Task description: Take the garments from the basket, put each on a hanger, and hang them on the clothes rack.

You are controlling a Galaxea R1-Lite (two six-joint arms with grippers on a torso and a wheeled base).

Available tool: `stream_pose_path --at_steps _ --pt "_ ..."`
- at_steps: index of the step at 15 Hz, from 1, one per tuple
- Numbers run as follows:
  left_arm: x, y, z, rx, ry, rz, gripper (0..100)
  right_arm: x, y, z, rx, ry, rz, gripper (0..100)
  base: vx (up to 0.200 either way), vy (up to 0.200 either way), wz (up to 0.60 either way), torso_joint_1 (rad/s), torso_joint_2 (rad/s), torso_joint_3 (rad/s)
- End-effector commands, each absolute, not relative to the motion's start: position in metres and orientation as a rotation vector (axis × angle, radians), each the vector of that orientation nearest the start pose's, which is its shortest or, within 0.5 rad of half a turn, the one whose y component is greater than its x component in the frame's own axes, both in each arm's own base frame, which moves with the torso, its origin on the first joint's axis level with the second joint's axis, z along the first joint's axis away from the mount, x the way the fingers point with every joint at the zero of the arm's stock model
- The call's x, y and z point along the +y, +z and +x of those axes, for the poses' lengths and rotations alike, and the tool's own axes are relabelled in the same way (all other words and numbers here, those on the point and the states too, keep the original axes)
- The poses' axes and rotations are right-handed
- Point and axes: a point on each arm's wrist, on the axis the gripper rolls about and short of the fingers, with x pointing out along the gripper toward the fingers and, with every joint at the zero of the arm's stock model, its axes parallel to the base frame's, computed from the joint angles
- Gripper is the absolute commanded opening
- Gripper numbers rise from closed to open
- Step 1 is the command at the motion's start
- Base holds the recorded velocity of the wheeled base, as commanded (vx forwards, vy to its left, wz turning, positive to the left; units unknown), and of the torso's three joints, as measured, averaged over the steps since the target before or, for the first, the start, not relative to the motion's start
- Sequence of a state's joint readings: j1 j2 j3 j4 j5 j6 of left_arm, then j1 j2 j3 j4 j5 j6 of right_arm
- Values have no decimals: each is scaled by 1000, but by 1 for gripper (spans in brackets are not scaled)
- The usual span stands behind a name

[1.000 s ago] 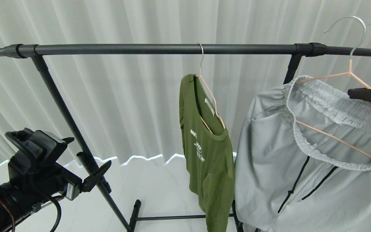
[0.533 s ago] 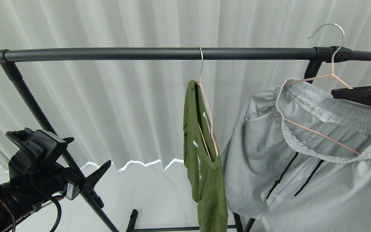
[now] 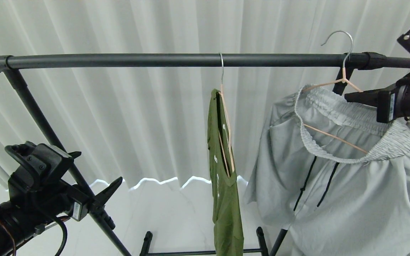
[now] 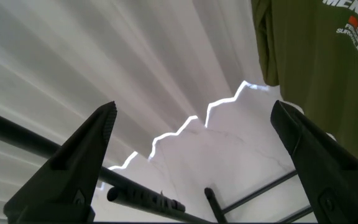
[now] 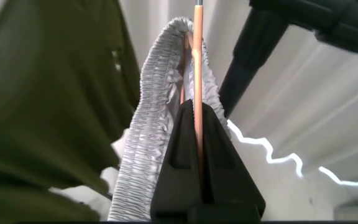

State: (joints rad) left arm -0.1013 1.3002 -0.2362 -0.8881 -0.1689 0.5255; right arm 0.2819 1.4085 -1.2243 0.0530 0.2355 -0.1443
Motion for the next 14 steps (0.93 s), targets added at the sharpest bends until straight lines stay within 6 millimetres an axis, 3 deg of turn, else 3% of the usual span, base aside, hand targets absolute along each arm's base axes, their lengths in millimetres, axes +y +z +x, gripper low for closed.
stream_pose_path --at_steps 1,9,10,12,14 --pt "-21 156 170 97 -308 516 100 80 302 245 256 528 -152 0 0 0 0 0 0 0" --pt "-21 156 168 96 -308 516 100 81 297 249 282 526 -148 0 0 0 0 0 0 0" --pt "-21 156 168 94 -308 517 100 81 297 248 284 526 -148 100 0 0 0 0 0 0" --pt "-21 156 168 94 -307 516 100 80 296 245 277 526 -151 100 0 0 0 0 0 0" --pt "-20 156 166 94 -304 514 100 82 299 228 223 550 -155 100 0 0 0 0 0 0"
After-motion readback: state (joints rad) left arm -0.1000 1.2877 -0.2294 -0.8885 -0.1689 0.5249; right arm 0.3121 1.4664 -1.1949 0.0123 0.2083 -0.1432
